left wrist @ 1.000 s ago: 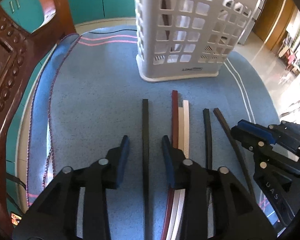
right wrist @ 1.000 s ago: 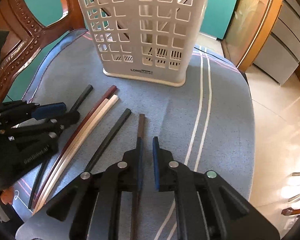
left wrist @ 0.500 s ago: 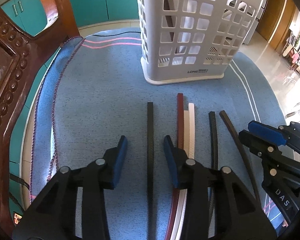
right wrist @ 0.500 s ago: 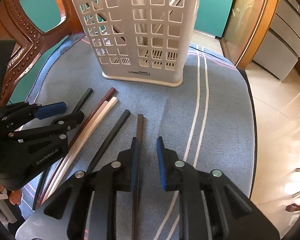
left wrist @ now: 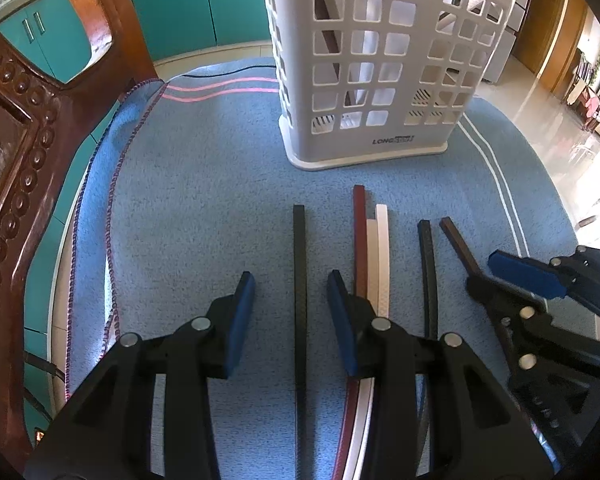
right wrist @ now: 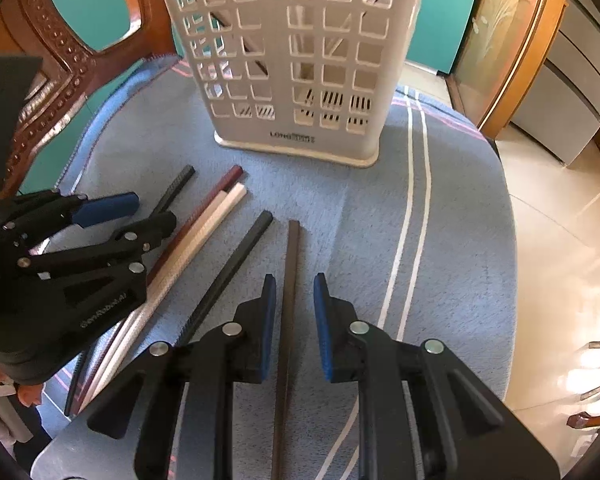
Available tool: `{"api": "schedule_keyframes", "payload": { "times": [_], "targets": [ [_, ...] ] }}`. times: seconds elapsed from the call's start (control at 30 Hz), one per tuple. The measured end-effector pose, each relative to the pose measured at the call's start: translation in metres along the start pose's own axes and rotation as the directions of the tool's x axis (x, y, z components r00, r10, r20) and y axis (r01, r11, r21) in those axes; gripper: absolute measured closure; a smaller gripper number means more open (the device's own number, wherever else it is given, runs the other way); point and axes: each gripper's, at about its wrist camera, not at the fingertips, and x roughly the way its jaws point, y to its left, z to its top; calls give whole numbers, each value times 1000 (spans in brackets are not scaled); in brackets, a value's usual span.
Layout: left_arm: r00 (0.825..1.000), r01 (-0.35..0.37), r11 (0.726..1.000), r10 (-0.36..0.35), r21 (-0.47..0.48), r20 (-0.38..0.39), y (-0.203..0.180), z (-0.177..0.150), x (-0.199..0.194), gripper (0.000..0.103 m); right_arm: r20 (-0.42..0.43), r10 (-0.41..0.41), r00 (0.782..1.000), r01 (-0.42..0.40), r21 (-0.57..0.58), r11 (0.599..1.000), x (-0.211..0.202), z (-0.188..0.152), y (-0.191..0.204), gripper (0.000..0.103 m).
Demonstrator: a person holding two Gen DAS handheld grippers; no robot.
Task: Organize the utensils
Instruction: 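Grasp a black chopstick with the left tool while the right tool grasps a brown chopstick, then lift both held chopsticks over the white utensil holder and drop them in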
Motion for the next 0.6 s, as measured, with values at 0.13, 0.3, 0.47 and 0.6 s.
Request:
{"api": "schedule_keyframes", "payload": {
  "times": [0.13, 0.3, 0.47, 0.6],
  "targets": [
    [1000, 7, 1000, -7, -7, 2, 2, 0, 0, 64, -1, -8, 1000, 8, -3, 1000, 4, -1, 3, 80],
    [1000, 1, 1000, -1, -1, 5, 3, -2, 1, 64, 2, -10, 1000, 10, 1, 1000, 7, -3, 4, 79],
    [1000, -2, 1000, 1, 5, 8, 2, -3, 0, 66, 2, -8, 1000, 8, 8, 1000, 7, -2, 2, 78],
    [1000, 16, 1000, -16, 16, 11, -1, -3, -1, 77, 7, -11, 1000, 11, 2, 1000, 5, -2, 2, 79]
  ]
}}
